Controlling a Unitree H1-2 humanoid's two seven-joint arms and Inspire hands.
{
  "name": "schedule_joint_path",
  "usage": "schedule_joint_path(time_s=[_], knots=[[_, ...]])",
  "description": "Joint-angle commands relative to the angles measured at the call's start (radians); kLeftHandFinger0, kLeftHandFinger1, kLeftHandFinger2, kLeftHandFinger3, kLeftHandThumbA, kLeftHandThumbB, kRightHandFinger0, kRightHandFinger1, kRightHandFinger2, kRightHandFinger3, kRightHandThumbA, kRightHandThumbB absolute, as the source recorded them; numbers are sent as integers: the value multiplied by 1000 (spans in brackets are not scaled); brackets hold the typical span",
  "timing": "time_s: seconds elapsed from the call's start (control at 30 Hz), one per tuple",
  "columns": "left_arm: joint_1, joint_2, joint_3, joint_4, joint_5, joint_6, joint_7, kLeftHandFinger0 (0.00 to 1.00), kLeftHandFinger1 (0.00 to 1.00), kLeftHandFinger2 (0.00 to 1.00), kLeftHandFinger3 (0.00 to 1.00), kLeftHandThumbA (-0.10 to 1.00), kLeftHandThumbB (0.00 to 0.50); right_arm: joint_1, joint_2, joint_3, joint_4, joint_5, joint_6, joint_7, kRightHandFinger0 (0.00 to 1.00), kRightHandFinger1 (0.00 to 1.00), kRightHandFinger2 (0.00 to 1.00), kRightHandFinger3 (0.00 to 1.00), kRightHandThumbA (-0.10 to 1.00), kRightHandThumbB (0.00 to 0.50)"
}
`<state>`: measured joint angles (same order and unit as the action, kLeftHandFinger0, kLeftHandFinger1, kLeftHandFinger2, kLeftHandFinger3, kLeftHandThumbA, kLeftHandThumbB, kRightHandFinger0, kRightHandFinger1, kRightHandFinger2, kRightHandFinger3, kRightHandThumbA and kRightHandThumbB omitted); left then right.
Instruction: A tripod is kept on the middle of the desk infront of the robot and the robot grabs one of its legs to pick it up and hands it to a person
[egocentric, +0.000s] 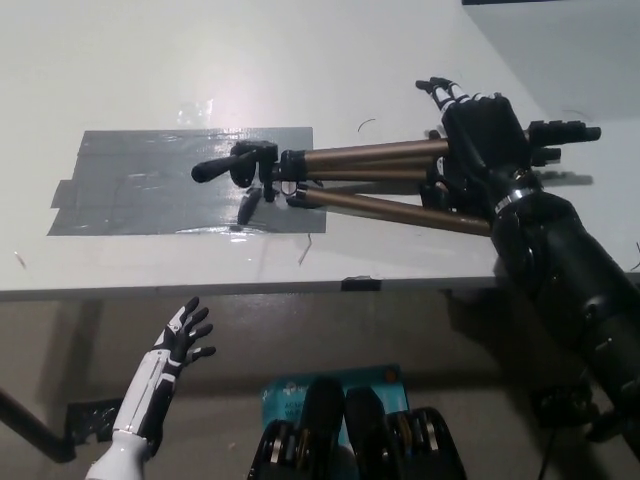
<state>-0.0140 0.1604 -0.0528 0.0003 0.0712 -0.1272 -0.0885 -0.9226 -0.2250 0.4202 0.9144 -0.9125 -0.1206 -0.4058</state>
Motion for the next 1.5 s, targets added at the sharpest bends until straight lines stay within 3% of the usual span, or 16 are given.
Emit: schedule_joint_path(time_s=[0.0,0.1,0.13,0.2,0.27,0.37,0.43,0.53,0.67,1.03,1.1,1.13,1.2,1.27,1.33,1.47], knots=[[-6,20,-3,-20,-8,-9,-25,833,906,1000,1000,1000,129,-84,-25,-26,-62,36,-65,-114,0,454,881,855,-100,213],[-9,23,-5,-16,-9,-15,-29,835,901,1000,1000,1000,111,-83,-15,-71,-152,75,-64,-112,0,512,939,1000,-100,184],[-9,22,-5,-16,-9,-15,-30,829,899,995,1000,1000,118,-88,-11,-85,-171,86,-70,-113,11,574,964,1000,-100,169],[-1,18,-3,-24,-15,7,-32,822,898,990,1000,1000,143,-118,2,-118,-217,117,-92,-108,0,532,882,1000,-100,154],[1,17,-4,-24,-14,12,-32,816,893,987,1000,1000,124,-144,9,-133,-237,125,-76,-86,6,535,878,992,-100,159],[8,13,-6,-27,-16,11,-32,803,884,976,1000,1000,119,-202,21,-154,-239,131,-60,-66,51,583,934,1000,-100,166],[23,12,-8,-29,-15,2,-32,803,884,974,1000,1000,123,-261,26,-154,-168,144,-96,-67,39,580,958,1000,-100,131],[31,9,-14,-35,-8,-14,-30,795,876,951,1000,1000,123,-334,27,-130,-70,118,-77,-73,0,365,777,922,-100,171],[26,12,-19,-37,-8,-10,-36,830,889,961,1000,1000,134,-398,26,-102,45,102,-85,-70,0,397,808,1000,-100,161],[58,12,-27,-56,-5,-6,-39,804,912,975,1000,1000,168,-516,71,-7,337,95,-87,-90,0,358,905,959,-100,204],[60,11,-27,-60,-11,-3,-42,809,915,978,1000,1000,167,-524,76,-2,353,103,-86,-85,0,358,922,940,-100,191],[62,11,-28,-62,-8,-4,-42,809,916,982,1000,1000,165,-526,80,6,359,98,-76,-88,61,445,863,713,-100,188],[64,11,-31,-67,-2,3,-42,815,918,993,1000,1000,172,-529,84,15,370,96,-72,-96,0,363,773,609,-100,193],[65,12,-30,-67,-4,0,-43,834,916,996,1000,1000,158,-535,91,16,380,106,-69,-79,0,285,791,677,-100,185],[60,13,-31,-67,-4,-1,-45,840,917,998,1000,1000,160,-542,94,12,382,115,-69,-67,0,383,863,970,-100,172],[51,17,-30,-62,6,-6,-44,829,916,994,1000,1000,145,-552,97,11,387,122,-83,-82,0,385,846,973,-100,165]])
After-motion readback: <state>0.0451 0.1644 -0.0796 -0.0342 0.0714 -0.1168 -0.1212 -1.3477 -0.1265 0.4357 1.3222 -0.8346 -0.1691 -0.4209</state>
